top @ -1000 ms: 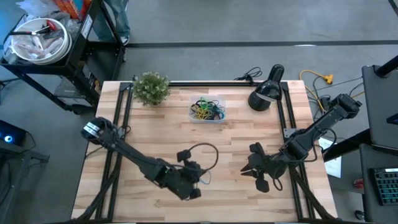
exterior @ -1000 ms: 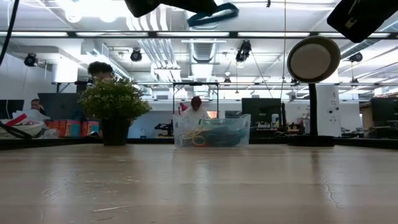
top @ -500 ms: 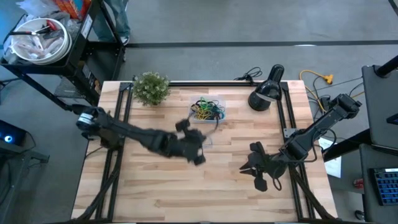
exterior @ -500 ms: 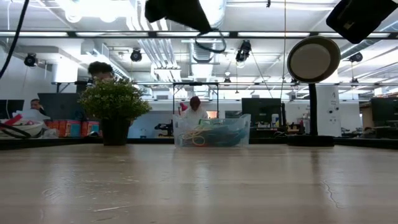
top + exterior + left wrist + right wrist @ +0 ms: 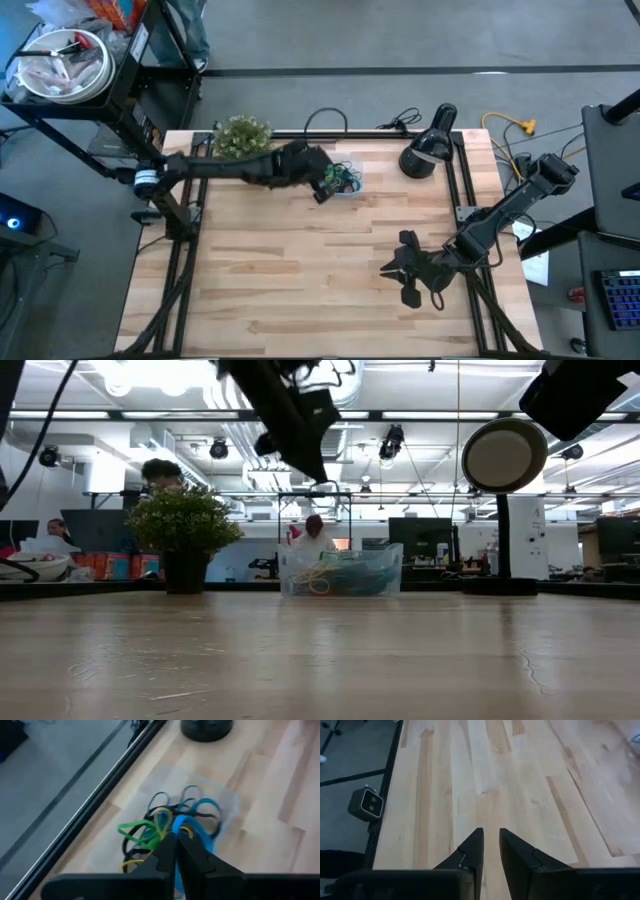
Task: Pick and place rubber bands into bin
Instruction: Put the blue rubberband into the transparent bin, then return to Home Position
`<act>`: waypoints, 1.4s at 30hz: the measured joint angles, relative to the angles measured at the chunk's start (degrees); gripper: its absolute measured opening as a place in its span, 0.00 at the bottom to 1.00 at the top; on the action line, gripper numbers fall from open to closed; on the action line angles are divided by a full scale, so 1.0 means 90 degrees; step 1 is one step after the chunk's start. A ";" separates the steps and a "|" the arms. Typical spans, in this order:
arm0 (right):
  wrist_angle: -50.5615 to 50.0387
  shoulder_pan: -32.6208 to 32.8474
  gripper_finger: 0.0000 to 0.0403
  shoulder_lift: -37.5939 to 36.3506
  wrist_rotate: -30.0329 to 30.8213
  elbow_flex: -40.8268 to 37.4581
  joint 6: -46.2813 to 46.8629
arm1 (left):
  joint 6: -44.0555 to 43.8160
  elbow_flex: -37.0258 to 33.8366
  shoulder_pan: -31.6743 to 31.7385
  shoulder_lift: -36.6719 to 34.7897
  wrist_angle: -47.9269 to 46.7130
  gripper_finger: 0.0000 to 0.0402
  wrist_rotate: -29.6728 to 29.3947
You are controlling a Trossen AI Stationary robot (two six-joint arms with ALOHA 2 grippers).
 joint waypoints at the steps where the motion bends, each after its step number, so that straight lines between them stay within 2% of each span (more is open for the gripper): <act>1: 0.0042 0.0000 0.14 0.0048 -0.0001 0.0000 -0.0001 | 0.0080 0.0000 0.0162 0.0036 0.0026 0.00 0.0150; 5: 0.0095 -0.0009 0.14 0.0266 -0.0001 0.0000 0.0001 | 0.0142 -0.0030 0.0614 0.0290 0.0184 0.00 0.0589; 9: 0.0209 -0.0012 0.14 0.0445 -0.0002 0.0002 0.0000 | 0.0141 -0.0041 0.0745 0.0533 0.0370 0.00 0.0968; 18: 0.0343 -0.0015 0.14 0.0541 -0.0008 0.0006 -0.0015 | 0.0414 -0.0038 0.0740 0.0776 0.0517 0.01 0.1002; 29: 0.0336 -0.0015 0.14 0.0523 -0.0006 -0.0002 -0.0110 | 0.0242 -0.0029 0.0726 0.0774 0.0529 0.24 0.1137; 33: 0.0320 -0.0015 0.14 0.0513 -0.0003 0.0071 -0.0369 | 0.0193 0.0077 0.0675 0.0716 0.0512 0.28 0.1927; 36: 0.0333 -0.0015 0.14 0.0496 -0.0008 0.0343 -0.0575 | -0.0258 0.0138 0.0580 0.0462 0.0537 0.28 0.2566; 39: 0.0248 -0.0019 0.14 0.0494 -0.0011 0.0740 -0.0669 | -0.0835 0.0138 0.0435 0.0180 0.0530 0.28 0.2867; 42: -0.0302 -0.0094 0.14 0.0441 0.0031 0.1310 -0.1286 | -0.0944 0.0131 0.0235 -0.0196 0.0552 0.28 0.3062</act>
